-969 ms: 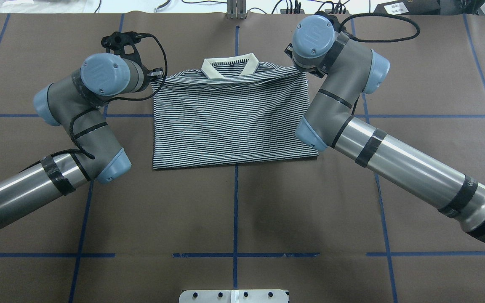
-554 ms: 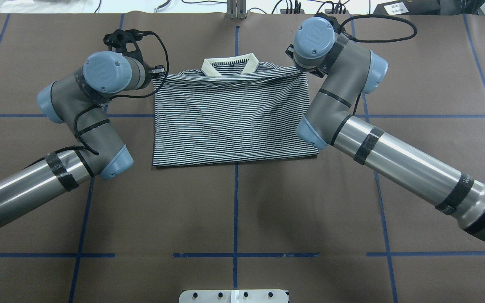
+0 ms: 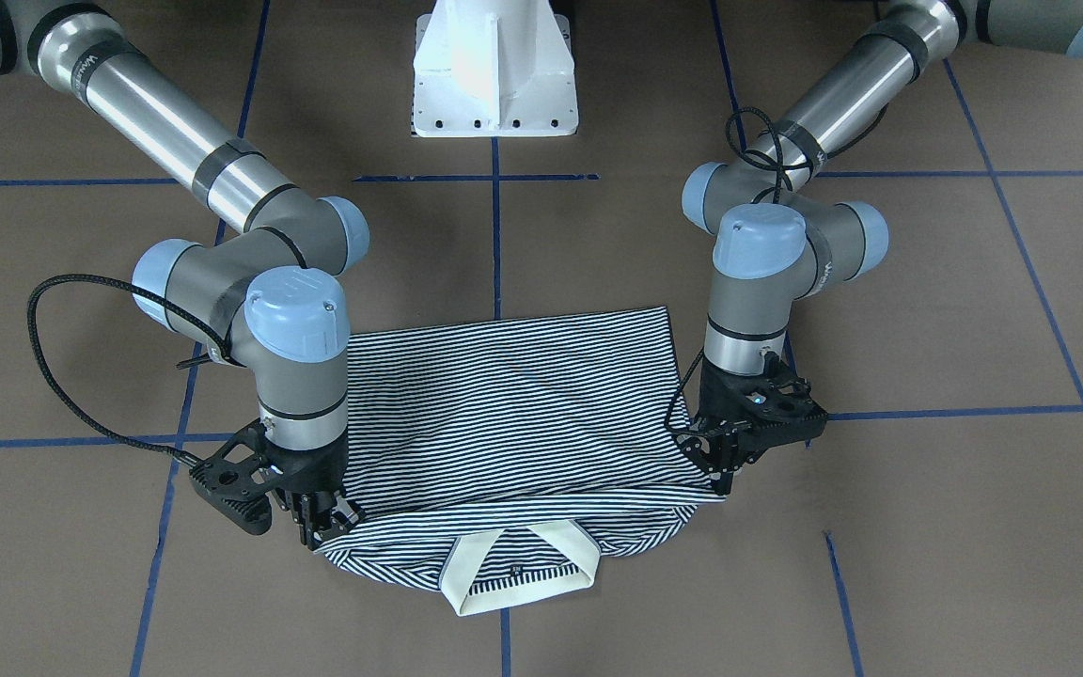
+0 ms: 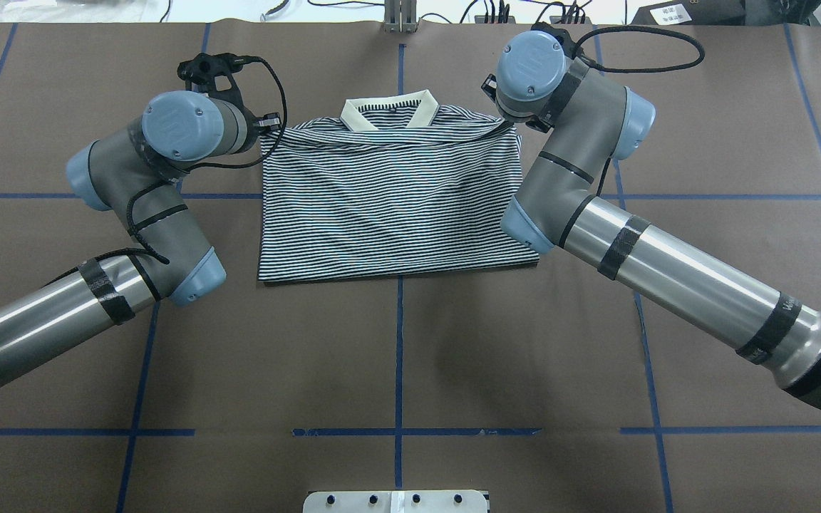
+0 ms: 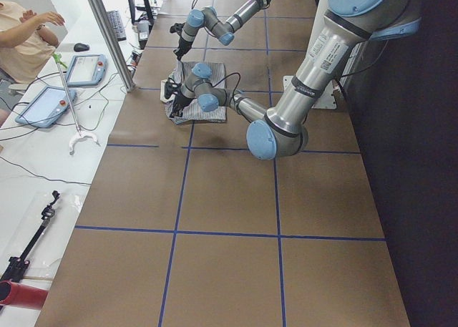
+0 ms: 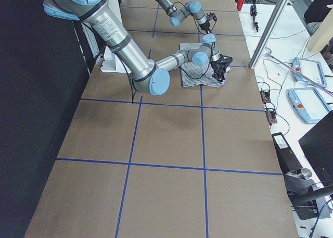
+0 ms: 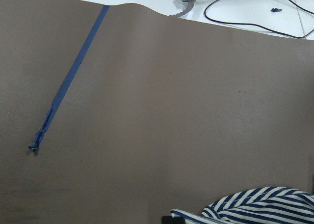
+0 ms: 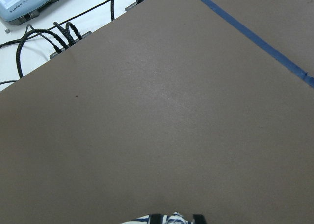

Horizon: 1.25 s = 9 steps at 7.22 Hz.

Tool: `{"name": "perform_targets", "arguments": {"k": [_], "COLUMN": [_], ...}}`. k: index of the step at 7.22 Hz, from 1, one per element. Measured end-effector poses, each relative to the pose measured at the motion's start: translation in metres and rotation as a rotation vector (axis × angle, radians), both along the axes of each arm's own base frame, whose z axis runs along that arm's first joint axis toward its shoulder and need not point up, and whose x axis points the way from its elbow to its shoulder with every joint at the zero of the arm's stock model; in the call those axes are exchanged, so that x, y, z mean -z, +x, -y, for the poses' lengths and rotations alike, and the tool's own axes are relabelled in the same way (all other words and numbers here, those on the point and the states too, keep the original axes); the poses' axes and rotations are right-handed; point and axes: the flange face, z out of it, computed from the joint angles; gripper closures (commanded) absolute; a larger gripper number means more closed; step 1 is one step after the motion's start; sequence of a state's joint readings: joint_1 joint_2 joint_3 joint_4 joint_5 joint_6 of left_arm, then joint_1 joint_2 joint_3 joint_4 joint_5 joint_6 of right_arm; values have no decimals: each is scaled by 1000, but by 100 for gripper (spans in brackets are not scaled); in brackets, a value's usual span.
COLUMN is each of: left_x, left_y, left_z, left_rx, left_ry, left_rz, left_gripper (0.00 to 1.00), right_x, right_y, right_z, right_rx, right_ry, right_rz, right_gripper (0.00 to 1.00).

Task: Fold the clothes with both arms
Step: 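Lower the hem near the collar and open both grippers, then move the right gripper to the folded shirt's side edge and grasp it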

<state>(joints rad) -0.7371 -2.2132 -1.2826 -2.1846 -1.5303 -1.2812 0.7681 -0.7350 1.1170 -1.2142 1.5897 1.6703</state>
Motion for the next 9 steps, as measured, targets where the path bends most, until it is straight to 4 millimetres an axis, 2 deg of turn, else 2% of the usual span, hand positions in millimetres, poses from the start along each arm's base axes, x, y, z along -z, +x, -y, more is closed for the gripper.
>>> {"name": "perform_targets", "arguments": {"k": [2,3,4,5,7,8,9], "left_x": [6,11,11,9,8,8,8], "left_y": [-6,-13,-24,-34,-42,-42,-43], "left_z": [-2,-3,-4,-6,-8,-8,-8], "left_rx": [-4,-23,-56,-79,-94,-95,-96], "left_ry": [49,74,86,93,96,96,96], "left_rz": [-60,-112,-163,-199,-220,-222,-223], "left_gripper": [71,68,68,68,68,68,68], "right_x": [14,12,-1,-16,-29,-32,-36], "right_y": [9,19,31,40,41,34,29], "right_z": [-8,-27,-59,-102,-181,-206,-217], "right_rx": [6,33,62,83,82,74,69], "right_ry": [13,10,9,-1,-42,-50,-49], "right_rz": [42,80,114,146,209,216,212], "right_gripper": [48,44,43,40,39,39,39]}}
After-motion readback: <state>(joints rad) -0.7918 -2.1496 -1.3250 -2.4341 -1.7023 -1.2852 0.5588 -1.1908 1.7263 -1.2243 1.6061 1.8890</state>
